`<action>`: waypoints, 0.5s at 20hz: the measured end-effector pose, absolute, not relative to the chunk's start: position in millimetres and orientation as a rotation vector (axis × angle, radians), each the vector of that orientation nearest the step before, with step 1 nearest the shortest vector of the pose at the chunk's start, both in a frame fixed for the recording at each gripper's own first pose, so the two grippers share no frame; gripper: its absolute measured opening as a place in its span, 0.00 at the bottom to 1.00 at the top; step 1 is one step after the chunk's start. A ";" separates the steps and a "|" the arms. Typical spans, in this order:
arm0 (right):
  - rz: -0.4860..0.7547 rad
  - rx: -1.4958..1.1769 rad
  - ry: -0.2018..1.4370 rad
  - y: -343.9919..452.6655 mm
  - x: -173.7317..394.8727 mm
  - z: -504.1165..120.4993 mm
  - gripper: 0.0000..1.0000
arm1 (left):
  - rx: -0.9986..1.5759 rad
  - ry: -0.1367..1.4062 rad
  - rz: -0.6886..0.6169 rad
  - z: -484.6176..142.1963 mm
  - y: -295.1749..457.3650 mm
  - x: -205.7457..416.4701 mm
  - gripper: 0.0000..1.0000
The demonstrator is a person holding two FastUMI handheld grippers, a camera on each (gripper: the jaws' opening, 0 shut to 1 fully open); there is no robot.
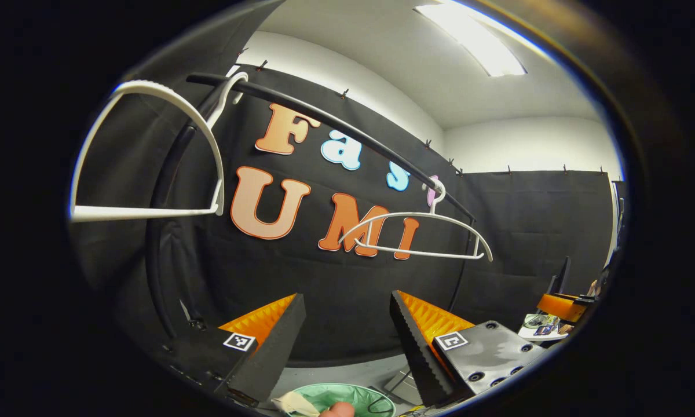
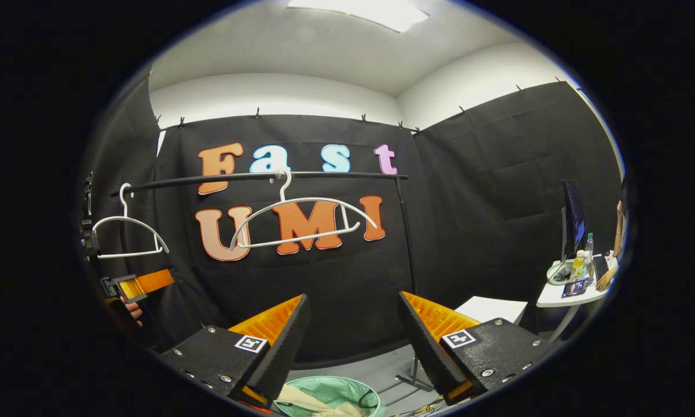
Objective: Grasp the clothes on the hanger with both hands and then place them into the laundry hamper below.
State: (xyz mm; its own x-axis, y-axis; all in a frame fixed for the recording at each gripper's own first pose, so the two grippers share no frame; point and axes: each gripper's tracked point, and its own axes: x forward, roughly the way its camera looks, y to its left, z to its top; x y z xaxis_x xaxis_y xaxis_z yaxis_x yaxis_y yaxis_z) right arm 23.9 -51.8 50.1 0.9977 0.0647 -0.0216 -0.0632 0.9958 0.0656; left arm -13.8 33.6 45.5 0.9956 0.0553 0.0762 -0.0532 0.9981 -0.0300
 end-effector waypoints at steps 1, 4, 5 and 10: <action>0.063 0.065 0.027 -51.6 25.5 49.1 0.94 | -0.028 -0.074 0.057 43.2 35.0 -11.6 0.97; 0.061 0.066 0.033 -51.9 27.0 46.9 0.94 | -0.026 -0.066 0.062 40.2 35.9 -11.5 0.97; 0.060 0.066 0.034 -52.0 28.1 47.0 0.94 | -0.025 -0.064 0.063 38.8 36.4 -9.1 0.97; 0.060 0.066 0.035 -49.2 31.3 45.4 0.94 | -0.034 -0.062 0.061 38.5 37.7 -6.1 0.97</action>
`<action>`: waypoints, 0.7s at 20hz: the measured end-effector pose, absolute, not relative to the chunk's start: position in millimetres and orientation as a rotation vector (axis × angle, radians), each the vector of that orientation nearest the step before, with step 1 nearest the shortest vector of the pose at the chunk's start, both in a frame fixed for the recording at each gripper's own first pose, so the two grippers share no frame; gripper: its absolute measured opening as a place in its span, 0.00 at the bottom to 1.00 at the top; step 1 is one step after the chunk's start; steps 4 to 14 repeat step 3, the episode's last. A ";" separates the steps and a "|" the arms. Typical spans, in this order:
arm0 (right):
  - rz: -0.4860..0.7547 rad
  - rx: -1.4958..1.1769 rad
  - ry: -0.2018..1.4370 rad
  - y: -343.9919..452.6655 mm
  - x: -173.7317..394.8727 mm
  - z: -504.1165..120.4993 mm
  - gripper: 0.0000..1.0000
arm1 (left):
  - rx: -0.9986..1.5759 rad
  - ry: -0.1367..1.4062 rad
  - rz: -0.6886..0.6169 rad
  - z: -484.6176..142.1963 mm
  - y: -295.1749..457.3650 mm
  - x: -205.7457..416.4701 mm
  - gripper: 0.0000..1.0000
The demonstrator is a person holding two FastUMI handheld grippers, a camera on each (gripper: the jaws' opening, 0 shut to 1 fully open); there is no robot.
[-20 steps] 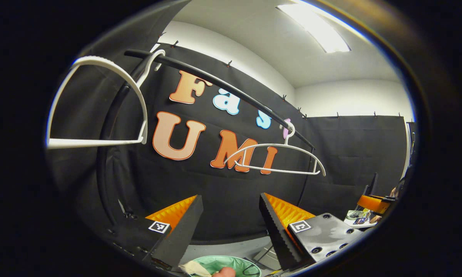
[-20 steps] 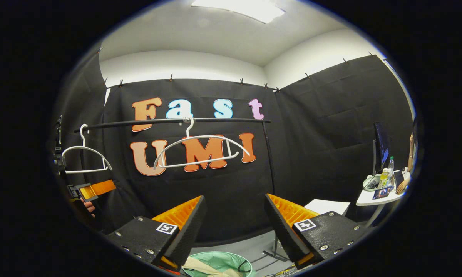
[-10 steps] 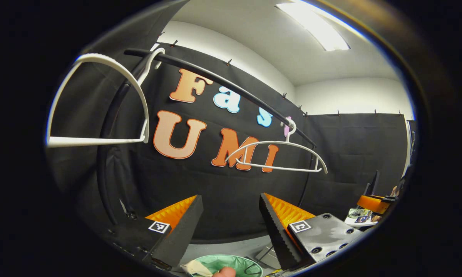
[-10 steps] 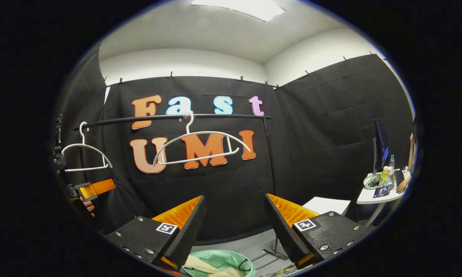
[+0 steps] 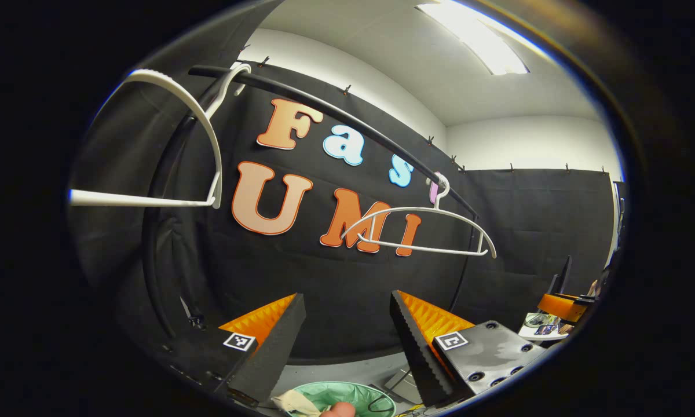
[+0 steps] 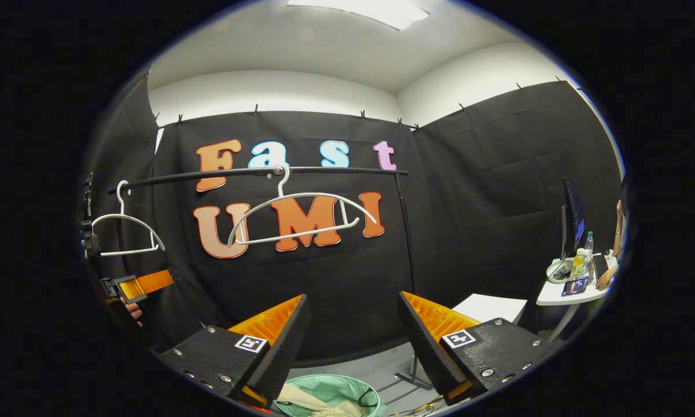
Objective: Grasp the clothes on the hanger with both hands and then place them into the laundry hamper below.
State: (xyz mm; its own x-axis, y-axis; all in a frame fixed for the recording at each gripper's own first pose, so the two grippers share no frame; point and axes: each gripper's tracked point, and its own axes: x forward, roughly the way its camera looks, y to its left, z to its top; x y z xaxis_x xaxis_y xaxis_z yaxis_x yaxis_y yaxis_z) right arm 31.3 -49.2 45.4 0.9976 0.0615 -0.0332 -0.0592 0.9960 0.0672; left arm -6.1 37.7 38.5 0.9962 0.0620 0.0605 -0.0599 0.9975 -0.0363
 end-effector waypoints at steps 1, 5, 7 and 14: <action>0.060 0.065 0.038 -48.8 31.0 44.3 0.94 | -0.035 -0.061 0.060 38.6 37.5 -7.1 0.97; 0.062 0.066 0.044 -47.3 30.2 42.4 0.94 | -0.032 -0.058 0.059 36.5 38.0 -6.8 0.97; 0.062 0.066 0.044 -47.3 30.2 42.4 0.94 | -0.032 -0.058 0.059 36.5 38.0 -6.8 0.97; 0.062 0.066 0.044 -47.3 30.2 42.4 0.94 | -0.032 -0.058 0.059 36.5 38.0 -6.8 0.97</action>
